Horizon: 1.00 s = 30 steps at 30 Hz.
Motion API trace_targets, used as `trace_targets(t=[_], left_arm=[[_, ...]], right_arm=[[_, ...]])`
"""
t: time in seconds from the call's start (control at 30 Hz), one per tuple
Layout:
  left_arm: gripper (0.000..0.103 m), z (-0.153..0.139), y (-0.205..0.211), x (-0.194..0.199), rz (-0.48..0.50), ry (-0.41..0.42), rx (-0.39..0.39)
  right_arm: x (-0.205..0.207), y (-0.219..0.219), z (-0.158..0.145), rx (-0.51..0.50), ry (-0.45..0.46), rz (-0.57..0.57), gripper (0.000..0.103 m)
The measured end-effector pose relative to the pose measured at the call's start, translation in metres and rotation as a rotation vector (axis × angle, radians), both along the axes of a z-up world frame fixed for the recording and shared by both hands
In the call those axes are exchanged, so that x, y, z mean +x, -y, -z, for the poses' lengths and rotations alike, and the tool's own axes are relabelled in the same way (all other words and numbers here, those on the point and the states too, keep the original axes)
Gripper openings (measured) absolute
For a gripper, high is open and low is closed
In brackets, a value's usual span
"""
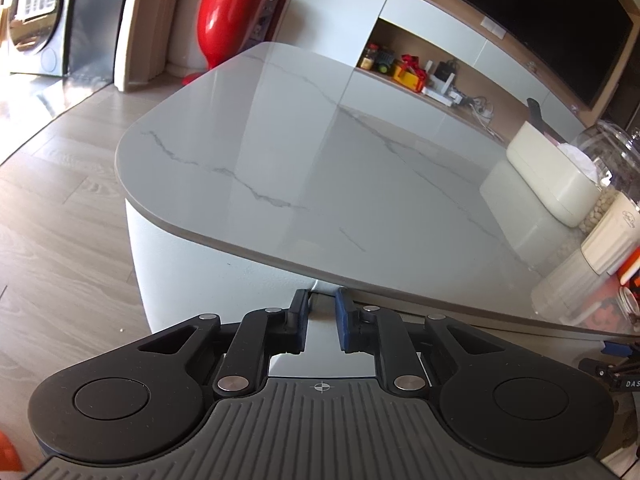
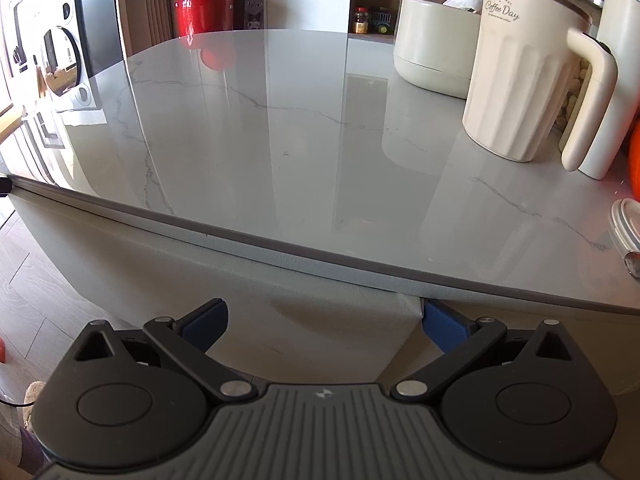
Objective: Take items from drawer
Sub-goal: 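Move both tools toward the drawer under the white counter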
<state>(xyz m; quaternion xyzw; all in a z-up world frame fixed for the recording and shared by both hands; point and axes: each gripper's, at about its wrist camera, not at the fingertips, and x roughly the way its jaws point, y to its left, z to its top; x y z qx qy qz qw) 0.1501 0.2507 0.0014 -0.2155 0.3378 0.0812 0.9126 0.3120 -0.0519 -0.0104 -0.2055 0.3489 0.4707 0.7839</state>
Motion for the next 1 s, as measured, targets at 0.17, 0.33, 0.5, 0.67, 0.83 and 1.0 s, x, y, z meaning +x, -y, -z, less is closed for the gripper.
trace_targets(t=[0.17,0.33,0.5,0.67,0.83,1.0], left_arm=[[0.039,0.004,0.005,0.003,0.034,-0.024,-0.030],[0.044,0.005,0.005,0.003,0.046,-0.024,-0.031],[0.053,0.004,0.011,0.003,0.079,-0.022,-0.011],[0.019,0.006,0.012,-0.003,0.158,0.008,-0.133],[0.020,-0.005,0.004,-0.011,0.019,0.069,-0.016],[0.024,0.000,-0.006,-0.008,-0.032,0.040,-0.042]], right_arm=[[-0.003,-0.003,0.000,0.009,0.000,-0.006,0.103],[-0.007,-0.003,0.003,0.001,0.028,-0.027,0.103],[-0.005,-0.003,0.001,0.011,0.010,-0.019,0.103],[-0.005,0.002,0.001,0.014,0.006,-0.037,0.103],[0.005,0.008,-0.004,0.057,-0.057,-0.017,0.103],[0.011,0.004,-0.007,0.086,-0.061,0.020,0.103]])
